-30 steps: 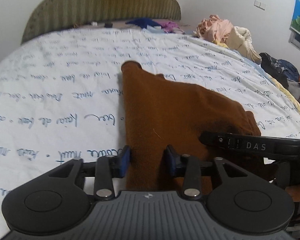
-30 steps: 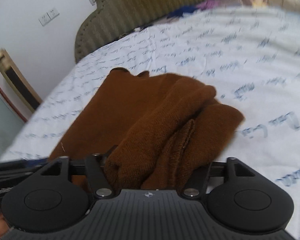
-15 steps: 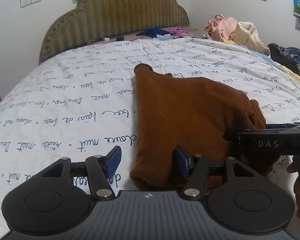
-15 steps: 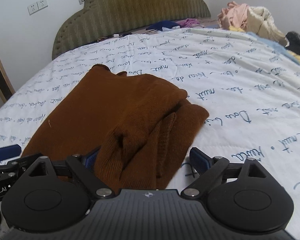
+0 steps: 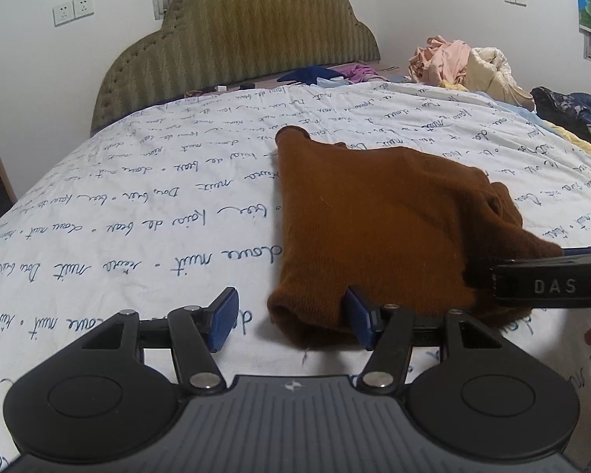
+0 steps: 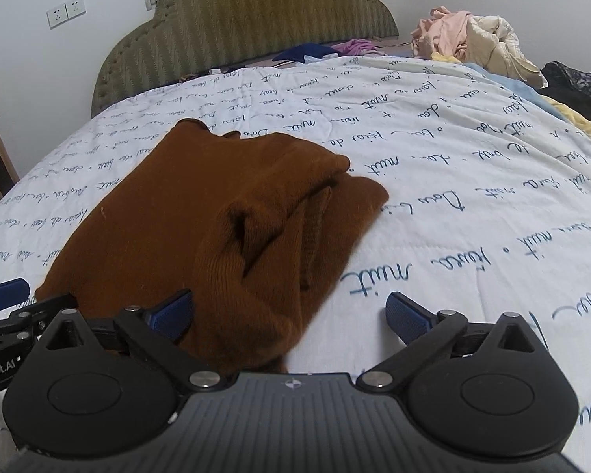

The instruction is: Fold small clothes

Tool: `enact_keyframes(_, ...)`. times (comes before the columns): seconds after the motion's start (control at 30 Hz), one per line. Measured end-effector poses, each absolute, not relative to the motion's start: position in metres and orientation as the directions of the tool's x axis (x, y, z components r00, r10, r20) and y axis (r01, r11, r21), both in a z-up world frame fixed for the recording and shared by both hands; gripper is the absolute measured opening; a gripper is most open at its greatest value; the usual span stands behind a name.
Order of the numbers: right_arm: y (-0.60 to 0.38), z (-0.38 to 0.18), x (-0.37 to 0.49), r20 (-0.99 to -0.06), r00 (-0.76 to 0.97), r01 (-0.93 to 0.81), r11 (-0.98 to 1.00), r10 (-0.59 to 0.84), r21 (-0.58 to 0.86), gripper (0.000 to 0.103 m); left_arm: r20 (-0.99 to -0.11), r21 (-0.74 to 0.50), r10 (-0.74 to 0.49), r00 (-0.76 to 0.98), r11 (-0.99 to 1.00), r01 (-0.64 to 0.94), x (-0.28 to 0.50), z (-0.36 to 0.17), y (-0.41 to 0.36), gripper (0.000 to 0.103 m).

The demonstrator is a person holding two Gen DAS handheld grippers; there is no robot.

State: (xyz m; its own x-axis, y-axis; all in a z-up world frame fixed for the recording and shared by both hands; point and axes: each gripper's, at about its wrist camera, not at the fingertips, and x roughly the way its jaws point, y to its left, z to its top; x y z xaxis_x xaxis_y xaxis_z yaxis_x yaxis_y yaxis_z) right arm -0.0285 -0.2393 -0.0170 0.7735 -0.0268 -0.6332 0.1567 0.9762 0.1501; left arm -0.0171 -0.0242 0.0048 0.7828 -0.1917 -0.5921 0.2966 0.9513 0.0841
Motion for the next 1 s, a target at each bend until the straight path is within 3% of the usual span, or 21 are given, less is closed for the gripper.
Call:
enact_keyframes(0.07,-0.237,-0.019,-0.033,-0.633,0.773,0.155,0.979,-0.034,0.136,0.102,-0.583,0.095,-0.179,0.792,0.954,0.285,-0.02,0.002,-0.022,0.069)
enact_keyframes(0.77,-0.222,-0.032,-0.068,-0.627,0.775,0.157,0.985,-0.075,0.076,0.102,-0.62,0.095,-0.13,0.773,0.966,0.239,-0.029,-0.017,-0.003,0.069)
enact_keyframes(1.0,-0.212,-0.036,-0.075,-0.621,0.776,0.155,0.988,-0.108,0.023,0.103,-0.612,0.107,-0.104,0.784,0.971,0.213,-0.032,-0.021,-0.002,0.079)
